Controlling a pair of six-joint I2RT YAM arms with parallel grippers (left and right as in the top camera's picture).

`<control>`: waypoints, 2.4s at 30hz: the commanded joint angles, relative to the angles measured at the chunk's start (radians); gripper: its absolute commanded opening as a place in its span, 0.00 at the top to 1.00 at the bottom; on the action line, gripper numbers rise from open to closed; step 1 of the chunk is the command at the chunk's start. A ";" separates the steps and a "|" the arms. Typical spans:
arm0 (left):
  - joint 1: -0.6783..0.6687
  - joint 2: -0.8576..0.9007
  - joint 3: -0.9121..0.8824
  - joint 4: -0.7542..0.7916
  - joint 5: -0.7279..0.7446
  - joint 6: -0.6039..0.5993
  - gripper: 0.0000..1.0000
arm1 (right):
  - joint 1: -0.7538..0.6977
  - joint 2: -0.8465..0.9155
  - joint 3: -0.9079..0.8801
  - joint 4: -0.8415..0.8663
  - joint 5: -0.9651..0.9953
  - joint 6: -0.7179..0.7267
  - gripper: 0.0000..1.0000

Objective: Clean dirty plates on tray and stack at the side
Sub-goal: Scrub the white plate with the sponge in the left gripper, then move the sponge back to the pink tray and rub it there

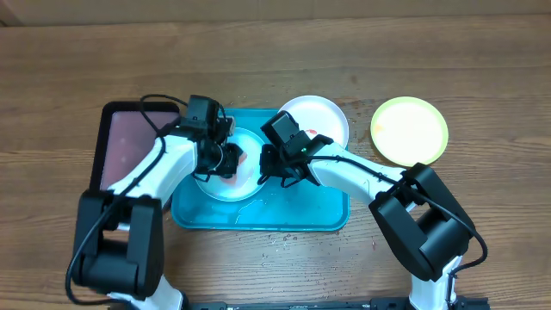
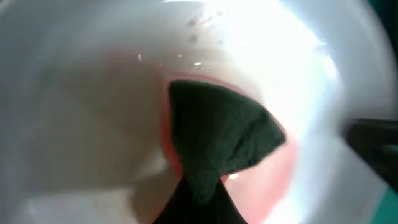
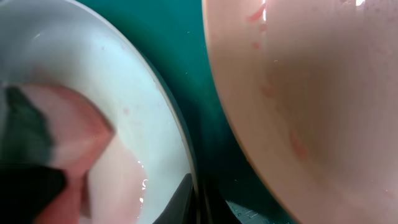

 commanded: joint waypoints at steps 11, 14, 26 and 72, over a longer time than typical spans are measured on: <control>0.003 -0.106 0.102 -0.017 -0.298 -0.033 0.96 | 0.003 -0.035 0.009 0.001 -0.005 -0.006 0.96; 0.006 -0.167 0.113 -0.042 -0.299 -0.033 0.96 | 0.003 -0.035 0.009 0.001 -0.005 -0.006 0.96; 0.261 -0.183 0.096 -0.073 -0.291 -0.033 0.96 | 0.003 -0.035 0.009 0.001 -0.005 -0.006 0.95; 0.348 0.111 0.124 0.114 -0.183 0.111 0.96 | 0.003 -0.035 0.009 0.001 -0.005 -0.006 0.95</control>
